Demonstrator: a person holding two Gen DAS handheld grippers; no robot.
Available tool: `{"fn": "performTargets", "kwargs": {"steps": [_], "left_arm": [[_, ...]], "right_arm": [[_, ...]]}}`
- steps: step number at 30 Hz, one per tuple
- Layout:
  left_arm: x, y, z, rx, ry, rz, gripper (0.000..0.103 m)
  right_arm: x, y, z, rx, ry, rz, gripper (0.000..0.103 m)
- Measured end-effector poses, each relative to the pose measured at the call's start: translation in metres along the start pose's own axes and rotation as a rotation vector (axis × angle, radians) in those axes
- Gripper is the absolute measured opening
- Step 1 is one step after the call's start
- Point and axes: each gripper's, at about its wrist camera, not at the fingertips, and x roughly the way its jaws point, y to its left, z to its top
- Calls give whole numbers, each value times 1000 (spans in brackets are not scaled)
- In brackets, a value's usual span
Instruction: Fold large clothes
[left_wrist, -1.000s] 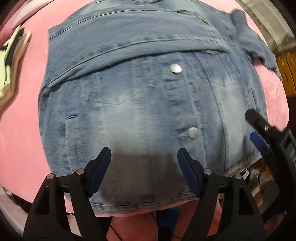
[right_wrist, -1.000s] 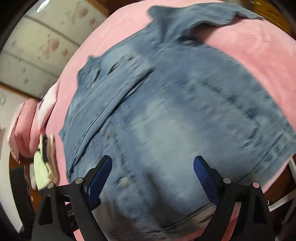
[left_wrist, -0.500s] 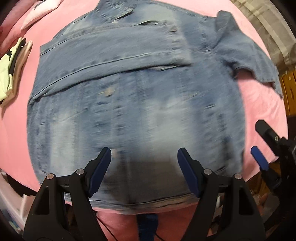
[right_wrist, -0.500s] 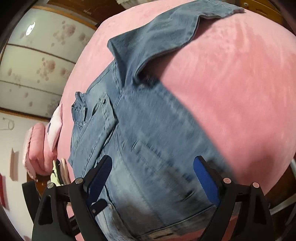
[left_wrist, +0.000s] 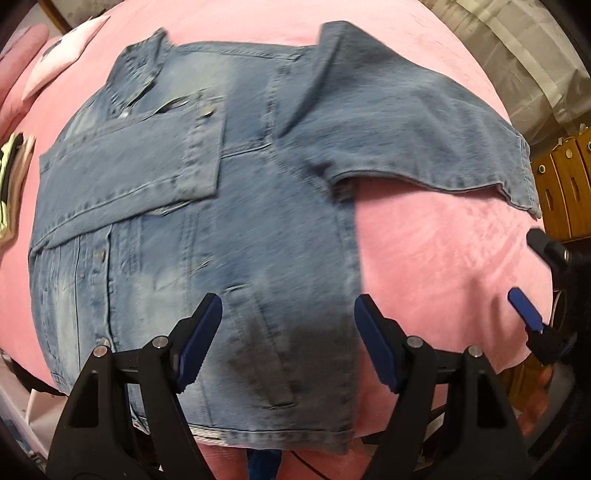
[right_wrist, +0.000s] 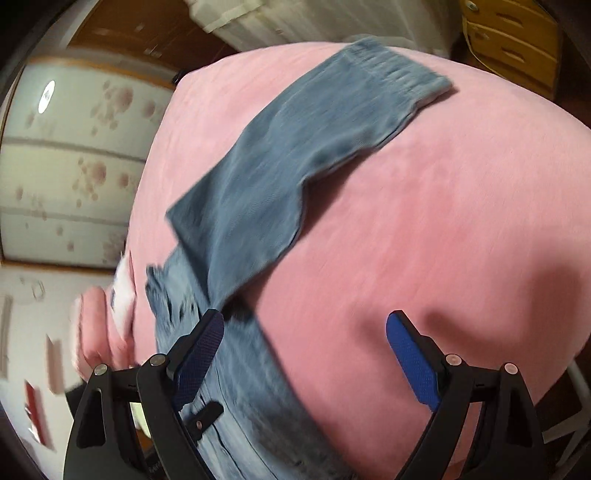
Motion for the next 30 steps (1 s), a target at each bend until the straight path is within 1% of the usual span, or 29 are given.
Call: {"fn": "performTargets", "kwargs": {"steps": [2, 4, 6, 9, 12, 14, 16, 17, 18, 19, 20, 21, 24, 25, 27, 28, 29, 30], "left_arm": [[2, -11, 4, 11, 1, 18, 72], [8, -15, 7, 18, 8, 37, 72], [17, -18, 10, 10, 28, 61, 72], [28, -18, 15, -17, 59, 79, 72], [35, -16, 21, -35, 70, 106, 72], [39, -16, 25, -45, 71, 125, 72], [42, -16, 29, -53, 77, 136, 72], [44, -16, 32, -57, 81, 139, 72], [46, -16, 35, -63, 85, 141, 72], [46, -16, 37, -70, 84, 142, 72], [45, -16, 39, -74, 81, 142, 72], [44, -16, 41, -79, 77, 144, 72], [42, -14, 43, -82, 71, 149, 72], [43, -13, 43, -81, 74, 147, 72], [44, -9, 41, -81, 88, 151, 72], [45, -5, 40, -88, 96, 161, 72], [45, -2, 39, -95, 98, 167, 72], [44, 4, 39, -109, 96, 176, 72]], "right_arm": [[-1, -17, 24, 59, -7, 19, 91], [-1, -36, 54, 134, -37, 51, 91], [3, -54, 81, 210, -71, 75, 91], [12, -74, 115, 303, -95, 111, 91], [15, -88, 145, 380, -141, 154, 91], [17, -90, 161, 405, -168, 165, 89], [17, -88, 176, 392, -193, 158, 82], [17, -85, 184, 374, -206, 143, 69], [17, -82, 192, 353, -216, 115, 53], [19, -79, 197, 337, -221, 87, 45], [24, -75, 196, 332, -224, 70, 33], [25, -75, 200, 334, -229, 57, 26], [24, -74, 207, 347, -265, 54, 14], [29, -69, 202, 340, -280, 47, 12], [28, -55, 198, 291, -328, -8, 8], [26, -45, 198, 260, -360, -41, 7], [22, -39, 188, 242, -382, -59, 7], [17, -29, 188, 225, -412, -71, 6]]}}
